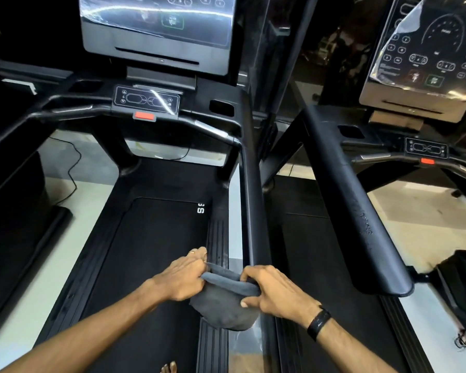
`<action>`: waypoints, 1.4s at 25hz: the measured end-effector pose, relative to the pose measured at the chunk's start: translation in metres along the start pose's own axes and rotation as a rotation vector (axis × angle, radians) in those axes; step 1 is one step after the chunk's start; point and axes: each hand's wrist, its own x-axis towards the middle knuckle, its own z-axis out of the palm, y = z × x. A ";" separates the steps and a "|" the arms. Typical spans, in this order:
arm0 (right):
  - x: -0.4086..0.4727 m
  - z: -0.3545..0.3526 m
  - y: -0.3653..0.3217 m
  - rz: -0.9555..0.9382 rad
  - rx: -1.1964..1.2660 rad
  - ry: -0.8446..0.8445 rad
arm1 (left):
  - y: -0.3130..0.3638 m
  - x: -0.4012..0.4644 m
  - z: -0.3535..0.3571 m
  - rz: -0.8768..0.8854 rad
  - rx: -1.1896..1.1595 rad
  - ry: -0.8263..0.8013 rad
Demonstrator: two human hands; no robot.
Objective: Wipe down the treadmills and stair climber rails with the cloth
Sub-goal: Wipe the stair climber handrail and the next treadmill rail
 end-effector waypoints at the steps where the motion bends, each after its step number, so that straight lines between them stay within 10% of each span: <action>1: 0.004 0.000 -0.002 -0.008 -0.003 -0.002 | -0.003 -0.003 -0.003 -0.006 -0.004 0.015; 16: 0.012 0.009 -0.019 -0.232 -0.104 0.152 | -0.020 -0.002 0.017 -0.148 -0.095 0.125; 26: 0.009 0.014 0.002 -0.071 -0.299 0.028 | -0.026 -0.003 0.013 -0.018 -0.134 -0.036; 35: 0.021 0.007 0.003 -0.007 -0.222 0.129 | -0.040 0.003 0.001 -0.100 -0.297 0.162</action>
